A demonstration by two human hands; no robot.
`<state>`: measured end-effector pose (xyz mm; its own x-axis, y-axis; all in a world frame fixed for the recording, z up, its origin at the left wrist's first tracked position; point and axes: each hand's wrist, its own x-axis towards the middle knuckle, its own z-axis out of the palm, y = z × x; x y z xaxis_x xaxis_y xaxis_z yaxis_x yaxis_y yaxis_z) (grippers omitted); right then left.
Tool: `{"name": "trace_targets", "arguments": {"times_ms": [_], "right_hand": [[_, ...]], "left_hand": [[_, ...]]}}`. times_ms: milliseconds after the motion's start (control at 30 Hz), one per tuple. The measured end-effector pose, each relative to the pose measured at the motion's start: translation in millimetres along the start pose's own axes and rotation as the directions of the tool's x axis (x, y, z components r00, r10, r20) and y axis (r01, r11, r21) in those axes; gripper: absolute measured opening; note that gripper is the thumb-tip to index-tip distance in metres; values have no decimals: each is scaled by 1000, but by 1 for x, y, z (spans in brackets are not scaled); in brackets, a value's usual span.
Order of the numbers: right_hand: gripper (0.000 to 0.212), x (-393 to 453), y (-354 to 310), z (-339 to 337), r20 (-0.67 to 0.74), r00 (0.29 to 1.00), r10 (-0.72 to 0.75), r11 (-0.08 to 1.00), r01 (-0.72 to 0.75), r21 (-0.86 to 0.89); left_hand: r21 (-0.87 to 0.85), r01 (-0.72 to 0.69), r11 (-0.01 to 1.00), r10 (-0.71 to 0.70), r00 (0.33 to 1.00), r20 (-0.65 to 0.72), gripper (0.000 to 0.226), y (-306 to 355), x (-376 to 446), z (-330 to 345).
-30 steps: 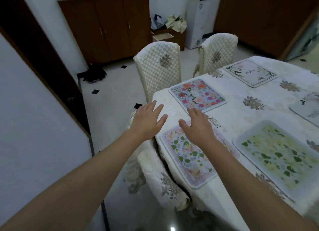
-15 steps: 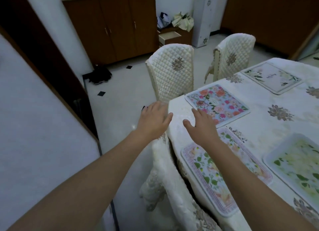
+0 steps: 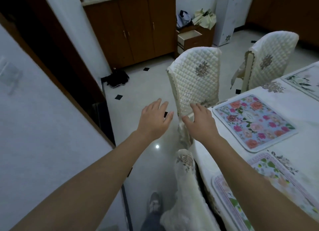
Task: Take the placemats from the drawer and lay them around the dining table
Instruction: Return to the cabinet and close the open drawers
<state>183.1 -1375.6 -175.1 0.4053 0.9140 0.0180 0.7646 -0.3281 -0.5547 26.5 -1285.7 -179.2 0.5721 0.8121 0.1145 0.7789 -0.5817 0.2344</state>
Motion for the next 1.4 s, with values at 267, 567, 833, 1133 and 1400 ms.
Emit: {"name": "trace_targets", "arguments": {"times_ms": [267, 567, 833, 1133, 1400], "right_hand": [[61, 100, -1, 39, -89, 971, 222, 975, -223, 1], [60, 190, -35, 44, -157, 957, 245, 967, -253, -34], [61, 260, -63, 51, -145, 984, 100, 994, -105, -28], [63, 353, -137, 79, -60, 995, -81, 994, 85, 70], [63, 416, -159, 102, -28, 994, -105, 993, 106, 53]], "left_hand": [[-45, -164, 985, 168, 981, 101, 59, -47, 129, 44], [-36, -188, 982, 190, 977, 101, 64, -99, 223, 26], [13, -118, 993, 117, 991, 70, 58, -129, 260, 2], [42, 107, 993, -107, 994, -2, 60, -193, 292, -50], [-3, 157, 988, -157, 988, 3, 59, -247, 346, -40]]}}
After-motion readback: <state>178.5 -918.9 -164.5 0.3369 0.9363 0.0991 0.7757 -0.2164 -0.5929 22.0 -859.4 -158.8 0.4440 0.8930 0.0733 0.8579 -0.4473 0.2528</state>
